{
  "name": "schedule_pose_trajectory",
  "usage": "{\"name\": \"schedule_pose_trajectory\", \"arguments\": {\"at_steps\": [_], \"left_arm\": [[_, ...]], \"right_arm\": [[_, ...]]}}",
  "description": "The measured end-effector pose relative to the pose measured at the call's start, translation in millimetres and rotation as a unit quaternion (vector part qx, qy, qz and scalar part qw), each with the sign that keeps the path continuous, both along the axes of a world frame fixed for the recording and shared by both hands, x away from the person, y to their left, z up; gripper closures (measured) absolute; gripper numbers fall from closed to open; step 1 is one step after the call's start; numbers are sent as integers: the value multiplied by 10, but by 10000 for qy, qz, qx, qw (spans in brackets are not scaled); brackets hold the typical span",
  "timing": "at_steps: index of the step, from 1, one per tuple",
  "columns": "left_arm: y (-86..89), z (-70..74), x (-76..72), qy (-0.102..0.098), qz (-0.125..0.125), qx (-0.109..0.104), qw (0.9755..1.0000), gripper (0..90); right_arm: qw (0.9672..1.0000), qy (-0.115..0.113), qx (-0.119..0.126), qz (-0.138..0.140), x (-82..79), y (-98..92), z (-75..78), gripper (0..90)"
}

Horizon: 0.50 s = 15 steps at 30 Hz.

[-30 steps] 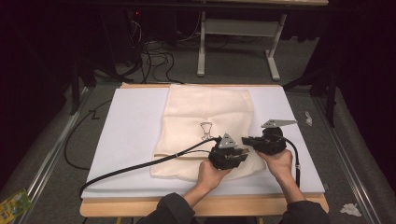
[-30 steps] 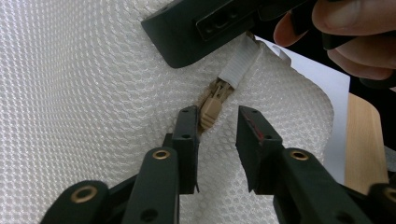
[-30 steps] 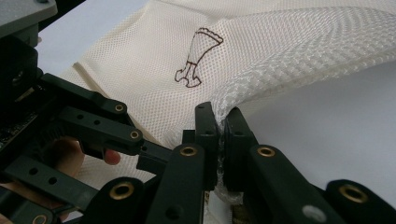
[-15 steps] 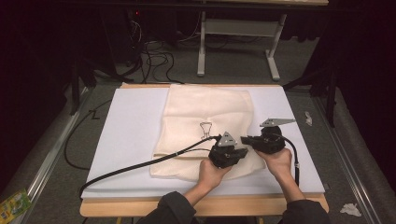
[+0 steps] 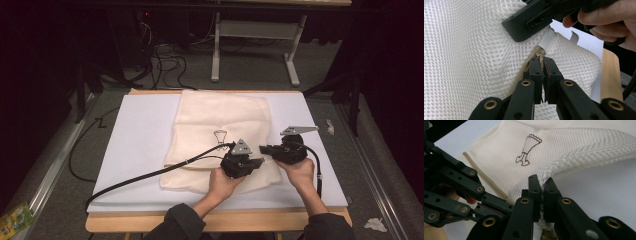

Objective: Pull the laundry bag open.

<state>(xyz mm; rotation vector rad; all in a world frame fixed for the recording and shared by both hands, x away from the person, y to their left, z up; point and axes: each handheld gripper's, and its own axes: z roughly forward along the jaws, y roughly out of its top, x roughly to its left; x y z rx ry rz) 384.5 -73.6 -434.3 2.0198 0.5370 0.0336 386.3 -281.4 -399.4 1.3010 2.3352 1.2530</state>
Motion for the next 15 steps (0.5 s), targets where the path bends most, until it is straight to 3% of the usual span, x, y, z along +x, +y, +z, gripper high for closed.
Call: {"name": "schedule_pose_trajectory", "arguments": {"at_steps": [15], "left_arm": [[40,1,-17,-100,-9,239,9997,869]], "right_arm": [[10000,3,-14,-31,-16,-54,-40,884]]}}
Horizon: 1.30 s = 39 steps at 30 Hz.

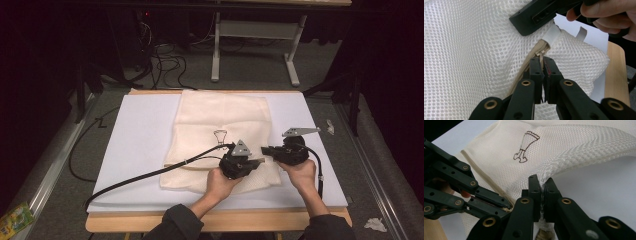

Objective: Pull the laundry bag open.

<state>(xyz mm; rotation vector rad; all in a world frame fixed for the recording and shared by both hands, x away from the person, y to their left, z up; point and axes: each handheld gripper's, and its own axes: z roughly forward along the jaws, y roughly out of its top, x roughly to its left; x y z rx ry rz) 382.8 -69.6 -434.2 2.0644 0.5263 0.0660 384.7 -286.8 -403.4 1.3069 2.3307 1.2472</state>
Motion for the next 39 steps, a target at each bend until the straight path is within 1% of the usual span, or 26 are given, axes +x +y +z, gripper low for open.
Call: {"name": "schedule_pose_trajectory", "arguments": {"at_steps": [5,7,10,15,19,23,27,30,39], "left_arm": [[14,19,-17,-80,-19,33,10000,869],[23,19,-17,-80,-16,30,10000,869],[37,3,-19,-59,-17,15,10000,869],[49,-4,-14,-71,-24,13,10000,869],[57,6,-9,-70,-40,39,10000,869],[94,13,-10,-52,-1,119,9999,869],[131,1,-2,-10,13,115,9999,869],[136,-6,-7,-67,30,141,9999,869],[143,-7,-4,-25,5,157,9999,869]], "right_arm": [[10000,-6,9,4,-5,-6,-3,883],[10000,-6,-8,8,-4,-3,-3,883],[9999,21,-123,49,0,7,-11,884],[9998,54,-162,65,3,-1,-21,884],[9999,63,-139,58,4,5,-17,884],[9999,34,-88,58,11,-9,-19,884],[10000,47,-46,72,16,-6,-31,884],[10000,36,-49,76,18,0,-34,884],[10000,23,-49,50,-2,-27,-40,883]]}}
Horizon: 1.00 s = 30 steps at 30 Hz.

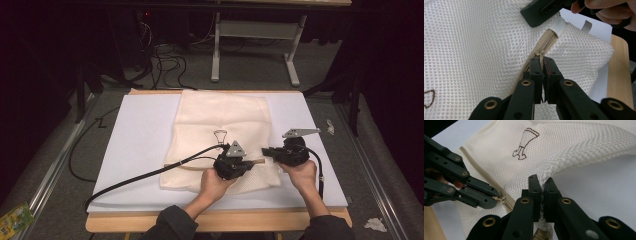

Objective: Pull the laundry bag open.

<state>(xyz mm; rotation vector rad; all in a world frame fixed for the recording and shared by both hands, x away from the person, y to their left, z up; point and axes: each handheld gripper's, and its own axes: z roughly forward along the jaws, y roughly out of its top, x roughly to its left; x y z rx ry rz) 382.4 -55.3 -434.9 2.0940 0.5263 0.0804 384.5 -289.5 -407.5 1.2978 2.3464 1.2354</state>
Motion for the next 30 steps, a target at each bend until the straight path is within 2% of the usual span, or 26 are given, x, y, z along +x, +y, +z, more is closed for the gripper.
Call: {"name": "schedule_pose_trajectory", "arguments": {"at_steps": [7,11,15,18,21,27,30], "left_arm": [[43,-14,2,60,67,-19,10000,869],[100,-21,12,126,81,-106,9998,869],[112,-11,5,93,78,-44,9999,869],[118,-9,-1,18,85,-6,10000,869],[122,-32,3,115,96,-80,9999,869],[132,-28,3,130,102,-60,9998,869],[146,-32,2,157,109,-66,9998,869]], "right_arm": [[10000,-14,-1,25,4,10,-6,883],[10000,3,-12,15,7,11,-6,883],[9999,-47,-107,53,-3,44,9,883],[10000,-15,-66,58,5,43,2,883],[9999,-27,-141,83,7,52,5,883],[9998,-22,-172,94,4,40,7,883],[9999,-7,-108,58,0,23,8,883]]}}
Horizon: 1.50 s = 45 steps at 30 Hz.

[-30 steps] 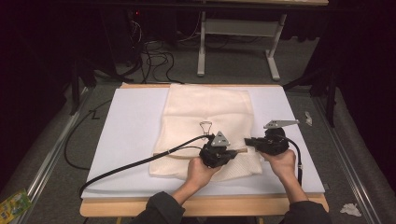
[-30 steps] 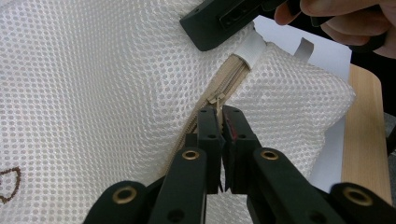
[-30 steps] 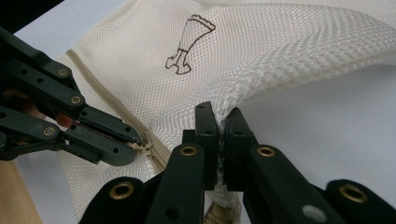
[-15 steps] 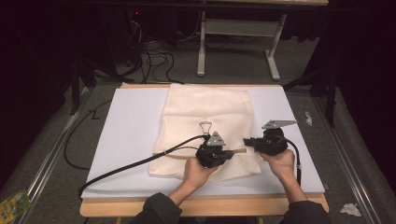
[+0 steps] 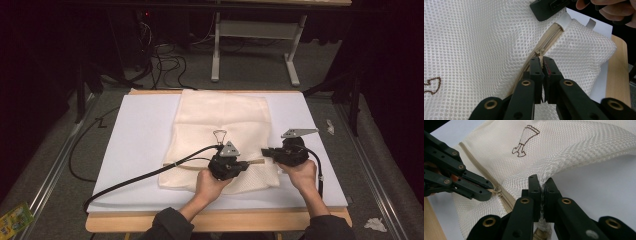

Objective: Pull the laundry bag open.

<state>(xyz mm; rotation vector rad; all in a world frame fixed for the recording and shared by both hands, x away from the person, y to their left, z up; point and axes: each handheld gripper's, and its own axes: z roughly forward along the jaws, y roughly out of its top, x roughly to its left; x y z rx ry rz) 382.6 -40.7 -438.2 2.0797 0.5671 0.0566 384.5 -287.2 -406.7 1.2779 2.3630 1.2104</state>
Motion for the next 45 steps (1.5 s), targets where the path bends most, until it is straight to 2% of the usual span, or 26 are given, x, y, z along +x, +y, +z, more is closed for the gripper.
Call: {"name": "schedule_pose_trajectory", "arguments": {"at_steps": [8,13,19,23,36,45], "left_arm": [[34,32,-10,-59,25,-7,10000,869],[48,-8,-15,28,54,-73,10000,869],[86,18,-19,26,91,-34,9999,870],[131,8,-2,104,130,-92,9998,871],[170,20,-15,86,142,-53,9998,872],[228,26,-6,70,195,-74,9998,872]], "right_arm": [[10000,-15,19,25,5,-3,-6,883],[10000,29,-76,51,11,10,-9,884],[10000,29,-29,43,12,14,-11,884],[10000,7,-10,-3,15,-15,-9,884],[10000,5,35,40,12,-12,-26,884],[10000,-47,-55,-38,-13,-72,-14,884]]}}
